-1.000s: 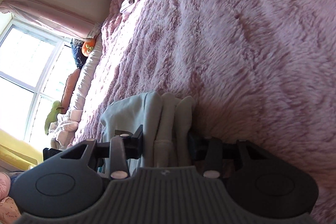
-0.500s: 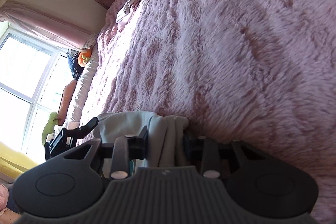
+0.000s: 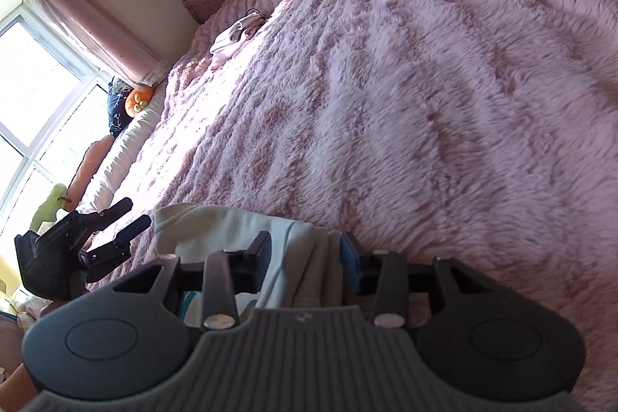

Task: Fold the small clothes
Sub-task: 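Lower the folded sweatshirt onto the bed and open both grippers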

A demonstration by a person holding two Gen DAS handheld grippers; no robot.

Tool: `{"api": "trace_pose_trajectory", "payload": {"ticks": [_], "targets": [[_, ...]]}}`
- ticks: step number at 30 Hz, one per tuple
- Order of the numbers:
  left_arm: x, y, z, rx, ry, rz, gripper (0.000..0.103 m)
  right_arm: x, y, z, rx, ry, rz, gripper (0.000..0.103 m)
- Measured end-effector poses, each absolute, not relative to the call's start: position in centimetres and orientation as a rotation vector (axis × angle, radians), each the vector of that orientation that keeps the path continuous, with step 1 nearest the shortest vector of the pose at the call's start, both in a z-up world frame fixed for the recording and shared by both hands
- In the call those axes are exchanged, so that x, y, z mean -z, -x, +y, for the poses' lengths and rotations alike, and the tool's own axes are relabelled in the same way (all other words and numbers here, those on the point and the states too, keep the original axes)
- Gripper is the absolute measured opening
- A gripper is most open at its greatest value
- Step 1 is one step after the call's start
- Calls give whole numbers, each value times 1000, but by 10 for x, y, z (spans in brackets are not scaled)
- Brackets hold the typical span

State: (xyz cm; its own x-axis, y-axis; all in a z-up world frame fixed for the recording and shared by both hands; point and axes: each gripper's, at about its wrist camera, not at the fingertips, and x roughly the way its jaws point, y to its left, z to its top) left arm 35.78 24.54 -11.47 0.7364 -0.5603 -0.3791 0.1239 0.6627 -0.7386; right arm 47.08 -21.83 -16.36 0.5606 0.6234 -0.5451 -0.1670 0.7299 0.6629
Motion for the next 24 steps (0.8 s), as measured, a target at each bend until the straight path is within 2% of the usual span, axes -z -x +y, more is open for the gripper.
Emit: {"api": "trace_pose_trajectory", "payload": {"ticks": [4,7,11,14,19,20,21,22,24], "targets": [[89,-284,226,473,652,684,46,125,-412,-232,-569,-611,814,41],[84,-229,209,488,614,718,50,109,-344,-236,-560,-560,795,51],[94,-168,188,485,636,754,51,115,-274,-233,-489,-449,823,51],[103,-139,178,484,666,739,51,130,-241,-223,-435,-389,869,37],[118,-129,172,478,749,715,51,147,-218,-212,-376,-339,875,36],[120,-128,171,466,751,717,51,149,-216,-213,-373,-354,873,27],[122,-126,169,459,742,724,51,150,-216,-213,-374,-364,882,12],[124,-127,168,460,735,734,51,149,-217,-212,-368,-361,889,8],[129,-127,167,448,733,752,51,145,-217,-211,-358,-367,889,6]]}}
